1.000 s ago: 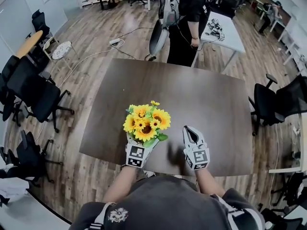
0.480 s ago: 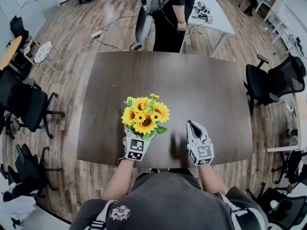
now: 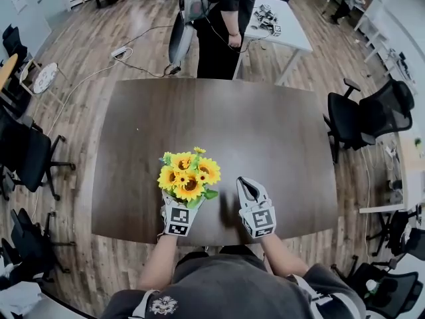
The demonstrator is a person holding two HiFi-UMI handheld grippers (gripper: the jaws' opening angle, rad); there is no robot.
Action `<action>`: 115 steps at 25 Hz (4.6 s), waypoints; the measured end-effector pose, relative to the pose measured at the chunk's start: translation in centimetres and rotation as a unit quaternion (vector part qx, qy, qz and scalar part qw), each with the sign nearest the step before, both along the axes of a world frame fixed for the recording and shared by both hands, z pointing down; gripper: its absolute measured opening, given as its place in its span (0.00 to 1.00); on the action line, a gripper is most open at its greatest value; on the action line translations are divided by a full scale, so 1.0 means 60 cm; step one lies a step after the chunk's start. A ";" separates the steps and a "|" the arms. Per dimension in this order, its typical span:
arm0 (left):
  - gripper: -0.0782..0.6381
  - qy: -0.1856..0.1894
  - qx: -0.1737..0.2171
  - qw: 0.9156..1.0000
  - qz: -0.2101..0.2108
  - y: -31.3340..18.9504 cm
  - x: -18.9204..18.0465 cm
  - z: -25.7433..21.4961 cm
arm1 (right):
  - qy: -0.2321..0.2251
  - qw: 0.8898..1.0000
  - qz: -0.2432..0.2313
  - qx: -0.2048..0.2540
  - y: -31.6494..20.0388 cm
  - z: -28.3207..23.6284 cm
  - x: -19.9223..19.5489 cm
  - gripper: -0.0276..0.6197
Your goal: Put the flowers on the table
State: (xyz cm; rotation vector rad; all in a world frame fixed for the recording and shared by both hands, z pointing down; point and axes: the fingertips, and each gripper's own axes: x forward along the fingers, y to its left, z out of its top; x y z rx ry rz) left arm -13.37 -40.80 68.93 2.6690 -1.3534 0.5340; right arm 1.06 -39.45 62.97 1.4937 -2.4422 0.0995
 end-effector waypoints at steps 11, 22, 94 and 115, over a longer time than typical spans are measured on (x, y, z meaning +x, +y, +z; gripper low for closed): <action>0.87 0.002 -0.034 0.999 -0.036 -0.029 0.013 0.073 | -0.012 1.000 -0.007 -0.023 -0.038 0.056 0.024 0.08; 0.87 -0.011 -0.061 0.996 -0.069 -0.036 0.012 0.110 | -0.019 0.999 -0.021 -0.038 -0.043 0.073 0.049 0.08; 0.12 0.043 0.103 0.986 -0.126 0.032 0.023 -0.214 | -0.043 0.995 -0.034 0.083 0.025 -0.150 0.032 0.08; 0.12 0.033 0.110 0.986 -0.118 0.083 0.082 -0.237 | -0.030 0.997 -0.011 0.064 0.079 -0.147 0.097 0.08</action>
